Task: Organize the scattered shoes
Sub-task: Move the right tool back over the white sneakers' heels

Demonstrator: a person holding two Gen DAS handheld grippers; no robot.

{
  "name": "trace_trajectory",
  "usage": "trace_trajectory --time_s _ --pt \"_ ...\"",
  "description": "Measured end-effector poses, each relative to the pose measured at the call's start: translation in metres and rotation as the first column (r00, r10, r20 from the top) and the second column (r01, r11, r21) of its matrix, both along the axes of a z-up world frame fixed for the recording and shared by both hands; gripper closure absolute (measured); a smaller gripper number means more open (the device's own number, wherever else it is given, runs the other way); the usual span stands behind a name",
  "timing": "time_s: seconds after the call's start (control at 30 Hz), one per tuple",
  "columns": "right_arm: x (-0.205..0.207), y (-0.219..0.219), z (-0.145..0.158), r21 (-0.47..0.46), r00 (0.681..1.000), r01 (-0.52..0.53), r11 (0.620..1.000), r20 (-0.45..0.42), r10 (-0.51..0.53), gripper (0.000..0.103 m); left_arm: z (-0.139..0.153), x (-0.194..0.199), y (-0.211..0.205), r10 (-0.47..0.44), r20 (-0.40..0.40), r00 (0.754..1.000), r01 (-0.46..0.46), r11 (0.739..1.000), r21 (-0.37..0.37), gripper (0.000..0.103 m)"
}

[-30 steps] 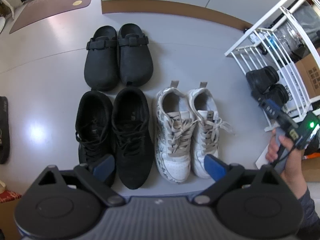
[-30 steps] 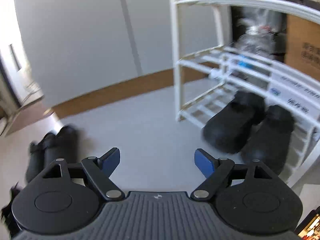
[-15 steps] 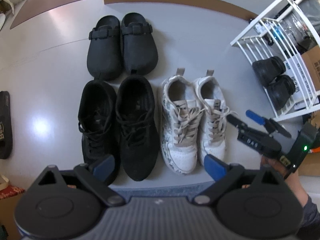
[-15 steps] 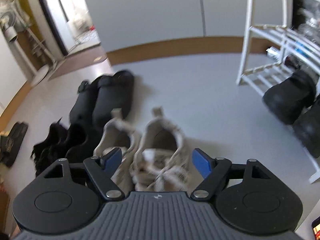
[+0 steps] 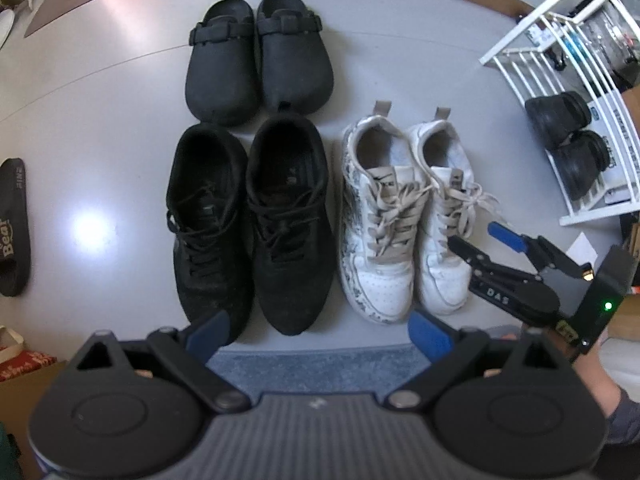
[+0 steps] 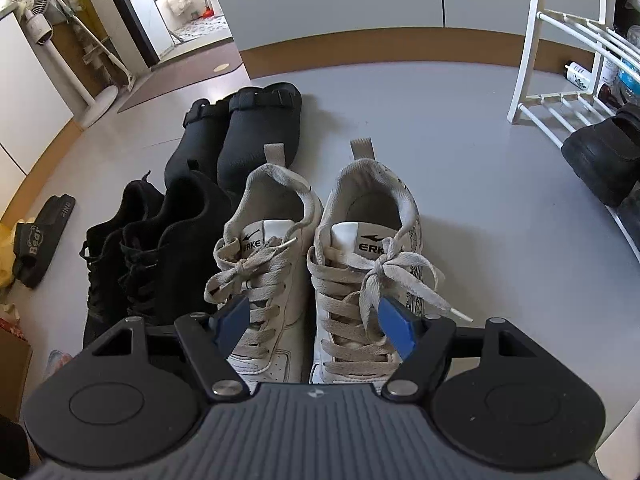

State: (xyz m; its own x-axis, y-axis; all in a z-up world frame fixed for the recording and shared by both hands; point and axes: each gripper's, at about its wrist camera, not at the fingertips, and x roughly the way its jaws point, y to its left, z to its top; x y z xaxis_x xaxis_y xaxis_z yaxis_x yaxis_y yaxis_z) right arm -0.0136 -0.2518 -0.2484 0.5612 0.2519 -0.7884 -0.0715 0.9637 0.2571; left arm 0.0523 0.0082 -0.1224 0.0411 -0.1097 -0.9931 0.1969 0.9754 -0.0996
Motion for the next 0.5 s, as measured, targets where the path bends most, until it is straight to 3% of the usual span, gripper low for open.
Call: trace_trajectory --time_s 0.17,0.5 --pt "0.008 0.007 -0.001 0.013 1.0 0.003 1.0 0.024 -0.003 0.039 0.002 -0.002 -0.001 -0.007 -0.002 1.0 0.007 1.0 -0.013 0.005" --pt "0.019 0.028 -0.004 -0.014 0.998 0.03 0.999 0.062 -0.029 0.039 0.005 -0.002 0.003 0.0 -0.006 1.0 0.0 0.999 -0.036 0.005"
